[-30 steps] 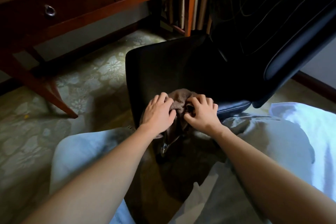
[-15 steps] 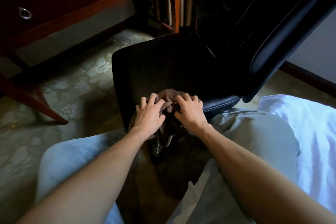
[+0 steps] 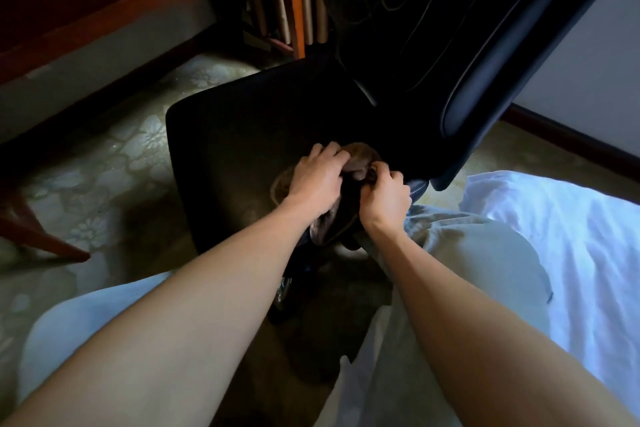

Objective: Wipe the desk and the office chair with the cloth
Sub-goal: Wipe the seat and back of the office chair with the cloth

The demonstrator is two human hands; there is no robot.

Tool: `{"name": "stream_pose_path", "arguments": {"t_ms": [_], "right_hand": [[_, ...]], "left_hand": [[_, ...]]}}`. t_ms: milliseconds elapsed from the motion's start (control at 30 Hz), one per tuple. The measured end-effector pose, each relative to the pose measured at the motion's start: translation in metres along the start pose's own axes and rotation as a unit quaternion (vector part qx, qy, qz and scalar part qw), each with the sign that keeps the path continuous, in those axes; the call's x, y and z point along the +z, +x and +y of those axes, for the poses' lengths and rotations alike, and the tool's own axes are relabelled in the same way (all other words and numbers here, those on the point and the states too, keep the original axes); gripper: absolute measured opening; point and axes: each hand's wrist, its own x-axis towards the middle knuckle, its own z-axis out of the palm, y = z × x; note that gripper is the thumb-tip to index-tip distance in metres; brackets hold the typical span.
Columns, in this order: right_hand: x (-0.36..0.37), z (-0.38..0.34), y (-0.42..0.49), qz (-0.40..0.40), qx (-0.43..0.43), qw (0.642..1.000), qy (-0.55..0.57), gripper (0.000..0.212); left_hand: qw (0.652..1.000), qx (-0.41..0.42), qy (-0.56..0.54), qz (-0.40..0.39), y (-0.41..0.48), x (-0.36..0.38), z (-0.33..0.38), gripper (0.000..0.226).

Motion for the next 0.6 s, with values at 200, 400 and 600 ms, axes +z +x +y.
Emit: {"name": "stream_pose_path", "arguments": {"t_ms": [200,400,600], "right_hand": [[-0.001,0.0,-0.006,-0.044,-0.038,0.998,0.019,0.04],[-0.003,-0.001,-0.021,-0.089,-0.046,0.991,0.086,0.041],[-0.003,-0.009,-0.041,-0.1,-0.067,0.988,0.095,0.043]], "left_hand": [[0.997,-0.04,-0.066,-0.015,-0.015,0.019,-0.015,0.046],[0.991,-0.067,-0.112,-0.024,-0.031,0.007,-0.026,0.045],[0.989,-0.081,-0.127,-0.007,-0.057,0.0,-0.035,0.039]]}}
